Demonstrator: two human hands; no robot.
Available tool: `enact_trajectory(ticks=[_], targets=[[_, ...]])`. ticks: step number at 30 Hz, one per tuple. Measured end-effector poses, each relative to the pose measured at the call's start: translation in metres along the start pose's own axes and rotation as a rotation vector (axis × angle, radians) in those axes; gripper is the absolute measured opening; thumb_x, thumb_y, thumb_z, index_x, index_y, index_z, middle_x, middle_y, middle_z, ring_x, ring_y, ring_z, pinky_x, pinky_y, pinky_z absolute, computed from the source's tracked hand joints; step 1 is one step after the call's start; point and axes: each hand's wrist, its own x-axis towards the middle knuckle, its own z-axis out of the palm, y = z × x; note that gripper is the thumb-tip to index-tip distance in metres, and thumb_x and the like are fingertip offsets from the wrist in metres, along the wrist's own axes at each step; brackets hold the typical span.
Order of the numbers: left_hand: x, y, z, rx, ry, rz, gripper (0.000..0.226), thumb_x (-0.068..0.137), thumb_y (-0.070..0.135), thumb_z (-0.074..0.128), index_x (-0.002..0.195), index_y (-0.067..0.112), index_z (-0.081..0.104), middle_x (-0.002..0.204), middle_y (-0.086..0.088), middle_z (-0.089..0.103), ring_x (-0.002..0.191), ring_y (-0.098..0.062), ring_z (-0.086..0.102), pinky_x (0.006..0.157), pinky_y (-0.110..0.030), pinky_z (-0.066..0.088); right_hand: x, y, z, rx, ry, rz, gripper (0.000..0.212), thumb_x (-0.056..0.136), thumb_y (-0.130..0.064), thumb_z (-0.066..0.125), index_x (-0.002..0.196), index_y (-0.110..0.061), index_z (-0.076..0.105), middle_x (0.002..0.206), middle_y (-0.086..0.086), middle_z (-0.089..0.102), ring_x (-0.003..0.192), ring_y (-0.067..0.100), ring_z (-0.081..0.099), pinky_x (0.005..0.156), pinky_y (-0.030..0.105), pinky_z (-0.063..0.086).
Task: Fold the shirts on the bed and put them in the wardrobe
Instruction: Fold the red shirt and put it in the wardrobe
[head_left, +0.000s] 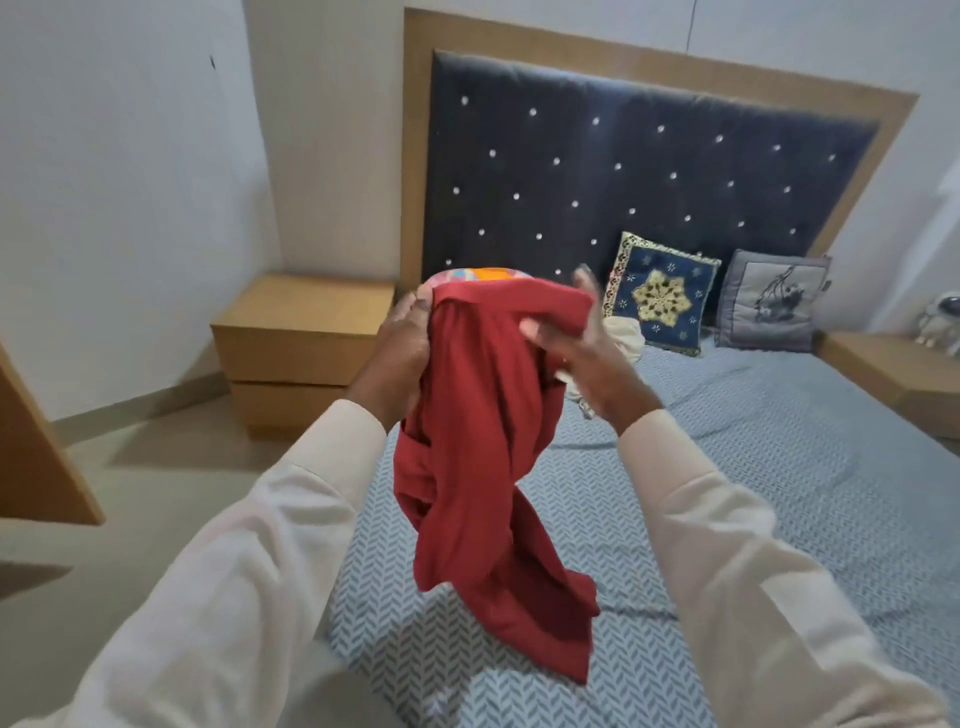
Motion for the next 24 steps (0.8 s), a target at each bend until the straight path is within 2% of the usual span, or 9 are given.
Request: enact_trajectory(ticks=[3, 5, 8, 10, 12, 14, 17, 19, 24], targets=[[-0.015, -0.014, -0.003, -0.147, -0.188, -0.227, 0.048, 0.102, 0.044, 0.041, 0.135, 0.011, 0.054, 0.128, -0.016, 0.063, 0.111, -0.025, 0.065, 0.094, -0.038, 0.053, -0.033, 0.035, 0.017, 0.084, -0.278, 0.403, 0.049, 0.073, -0.023, 0.080, 0.118, -0.021, 0.062, 0.113, -0.006, 0.073, 0.103, 0.013, 0.070, 0.084, 0.031, 0.058], [-0.031, -0.010, -0.011, -0.144, -0.259, -0.267, 0.057, 0.100, 0.051, 0.042, 0.136, 0.008, 0.053, 0.126, -0.016, 0.064, 0.115, -0.027, 0.063, 0.101, -0.043, 0.049, -0.050, 0.054, 0.028, 0.067, -0.351, 0.471, 0.057, 0.062, -0.031, 0.085, 0.115, -0.021, 0.065, 0.113, -0.006, 0.073, 0.104, 0.011, 0.069, 0.093, 0.033, 0.055], [-0.035, 0.003, -0.051, 0.035, -0.375, -0.217, 0.069, 0.078, 0.066, 0.059, 0.121, 0.012, 0.063, 0.115, -0.009, 0.070, 0.104, -0.022, 0.068, 0.089, -0.037, 0.056, -0.052, 0.048, 0.043, -0.144, -0.348, 0.246, 0.033, 0.084, -0.036, 0.075, 0.115, -0.029, 0.067, 0.114, -0.012, 0.071, 0.107, 0.003, 0.064, 0.102, 0.030, 0.048], [-0.034, 0.009, -0.085, 0.507, -0.487, -0.206, 0.089, 0.049, 0.075, 0.079, 0.116, 0.020, 0.061, 0.111, -0.007, 0.069, 0.095, -0.023, 0.067, 0.082, -0.038, 0.055, -0.046, 0.026, 0.051, -0.190, -0.290, 0.093, 0.014, 0.095, -0.034, 0.063, 0.106, -0.027, 0.070, 0.105, -0.011, 0.069, 0.100, 0.002, 0.062, 0.100, 0.030, 0.047], [-0.039, 0.000, -0.105, 0.872, -0.564, -0.401, 0.106, 0.030, 0.080, 0.081, 0.115, 0.023, 0.057, 0.108, -0.006, 0.065, 0.087, -0.021, 0.064, 0.069, -0.033, 0.054, -0.041, 0.006, 0.057, -0.159, -0.206, 0.001, 0.020, 0.098, -0.038, 0.059, 0.102, -0.024, 0.072, 0.105, -0.005, 0.072, 0.103, 0.009, 0.065, 0.104, 0.039, 0.046], [-0.054, -0.024, -0.108, 0.917, -0.642, -0.625, 0.113, 0.029, 0.078, 0.082, 0.125, 0.025, 0.056, 0.120, -0.004, 0.064, 0.098, -0.023, 0.066, 0.075, -0.037, 0.058, -0.039, -0.006, 0.061, -0.069, -0.126, -0.023, 0.023, 0.097, -0.040, 0.058, 0.104, -0.022, 0.072, 0.113, 0.005, 0.073, 0.111, 0.019, 0.066, 0.106, 0.043, 0.047], [-0.088, -0.060, -0.085, 0.734, -0.772, -0.689, 0.064, 0.066, 0.049, 0.073, 0.118, 0.013, 0.065, 0.113, -0.012, 0.069, 0.090, -0.026, 0.068, 0.088, -0.045, 0.057, -0.038, -0.013, 0.066, 0.132, -0.046, 0.097, 0.024, 0.098, -0.037, 0.058, 0.109, -0.019, 0.070, 0.114, 0.006, 0.073, 0.109, 0.020, 0.068, 0.103, 0.041, 0.050], [-0.102, -0.076, -0.071, 0.687, -0.709, -0.582, 0.031, 0.081, 0.019, 0.050, 0.104, 0.011, 0.069, 0.096, -0.013, 0.071, 0.078, -0.025, 0.064, 0.075, -0.039, 0.057, -0.038, -0.015, 0.068, 0.091, -0.002, 0.100, 0.025, 0.098, -0.039, 0.058, 0.109, -0.020, 0.071, 0.112, 0.001, 0.073, 0.108, 0.016, 0.068, 0.104, 0.040, 0.050], [-0.104, -0.075, -0.087, 0.116, -0.296, -0.439, 0.023, 0.094, 0.002, 0.050, 0.106, 0.006, 0.070, 0.107, -0.018, 0.070, 0.083, -0.022, 0.069, 0.067, -0.028, 0.057, -0.036, -0.014, 0.024, -0.499, 0.119, -0.045, 0.034, 0.092, -0.051, 0.061, 0.105, -0.023, 0.073, 0.097, -0.004, 0.074, 0.094, 0.016, 0.069, 0.088, 0.035, 0.053]])
